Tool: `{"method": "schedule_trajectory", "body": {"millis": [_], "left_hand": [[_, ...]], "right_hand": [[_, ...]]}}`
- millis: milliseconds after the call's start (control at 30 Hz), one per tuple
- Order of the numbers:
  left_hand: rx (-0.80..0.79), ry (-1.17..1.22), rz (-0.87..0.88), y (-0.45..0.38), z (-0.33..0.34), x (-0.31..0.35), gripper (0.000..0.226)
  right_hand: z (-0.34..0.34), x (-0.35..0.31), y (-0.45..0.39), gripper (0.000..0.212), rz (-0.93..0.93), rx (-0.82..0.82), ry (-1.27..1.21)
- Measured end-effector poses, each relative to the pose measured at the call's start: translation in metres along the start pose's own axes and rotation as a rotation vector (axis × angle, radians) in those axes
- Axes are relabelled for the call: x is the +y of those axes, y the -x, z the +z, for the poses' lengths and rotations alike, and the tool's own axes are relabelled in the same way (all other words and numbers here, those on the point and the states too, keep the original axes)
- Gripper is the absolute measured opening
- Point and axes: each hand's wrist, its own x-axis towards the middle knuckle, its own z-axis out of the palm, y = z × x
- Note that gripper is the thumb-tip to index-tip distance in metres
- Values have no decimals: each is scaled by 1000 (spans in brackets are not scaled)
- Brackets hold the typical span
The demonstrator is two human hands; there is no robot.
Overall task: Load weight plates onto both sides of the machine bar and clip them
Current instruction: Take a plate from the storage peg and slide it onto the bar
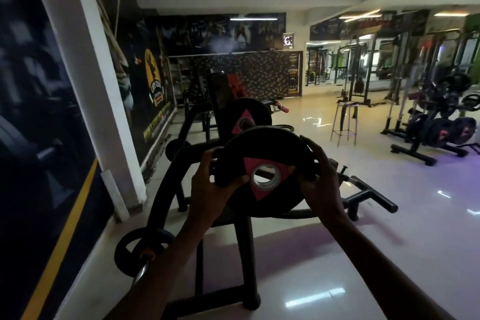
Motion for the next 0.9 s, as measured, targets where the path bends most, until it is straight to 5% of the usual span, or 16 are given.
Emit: {"method": "schedule_trajectory", "body": {"millis": [900], "left_hand": [[5, -115, 55, -36, 41, -9, 78]], "right_hand": [[-9, 69, -58, 71, 40, -138, -162]]}}
